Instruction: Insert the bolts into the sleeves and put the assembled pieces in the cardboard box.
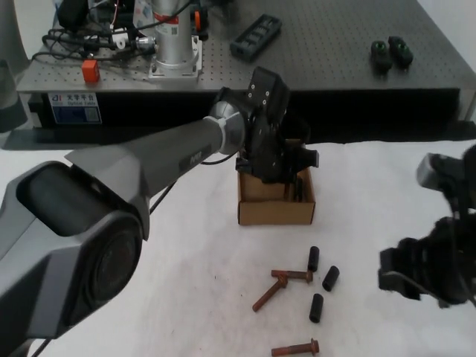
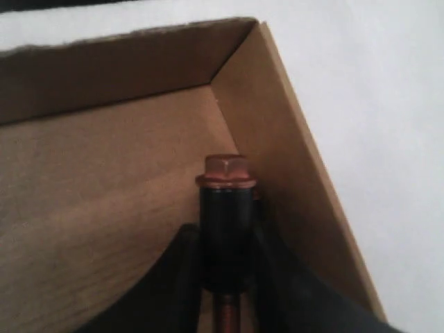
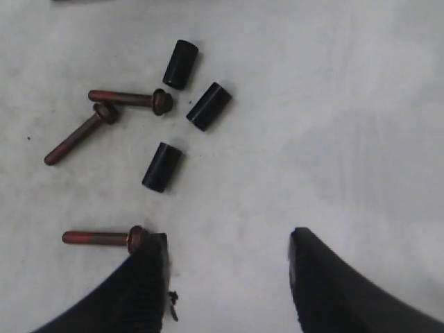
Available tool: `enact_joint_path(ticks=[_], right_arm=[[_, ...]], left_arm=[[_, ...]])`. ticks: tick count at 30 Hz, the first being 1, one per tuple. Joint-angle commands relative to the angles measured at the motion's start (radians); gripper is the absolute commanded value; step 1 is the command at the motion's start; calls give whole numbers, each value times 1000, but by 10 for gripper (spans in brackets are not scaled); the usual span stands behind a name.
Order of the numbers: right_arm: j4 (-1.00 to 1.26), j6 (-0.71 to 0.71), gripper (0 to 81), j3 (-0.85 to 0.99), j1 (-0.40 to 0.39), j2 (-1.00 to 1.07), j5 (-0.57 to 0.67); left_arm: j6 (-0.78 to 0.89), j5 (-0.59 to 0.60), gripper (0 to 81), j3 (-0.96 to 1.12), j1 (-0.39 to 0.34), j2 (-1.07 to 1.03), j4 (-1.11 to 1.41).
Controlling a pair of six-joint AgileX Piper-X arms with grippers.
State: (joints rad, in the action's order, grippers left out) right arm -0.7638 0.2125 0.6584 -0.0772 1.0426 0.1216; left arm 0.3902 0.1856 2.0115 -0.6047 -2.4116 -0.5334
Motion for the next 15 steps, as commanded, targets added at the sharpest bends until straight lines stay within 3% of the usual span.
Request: enact_joint_path(ticks=[1,4,10,15], right_arm=[[134,-11,386,10,4,136,1],[189,-11,374,40,4,275,1],[264,-11,373,158,-13,482,27],[307,-11,373,280,-70,598,21]], left_arm=[[-2,5,6,17,4,-2,4],[-2,5,35,17,4,-2,6],[-2,13,269,17,4,1,-6],[-2,13,282,17,10,46,-33]])
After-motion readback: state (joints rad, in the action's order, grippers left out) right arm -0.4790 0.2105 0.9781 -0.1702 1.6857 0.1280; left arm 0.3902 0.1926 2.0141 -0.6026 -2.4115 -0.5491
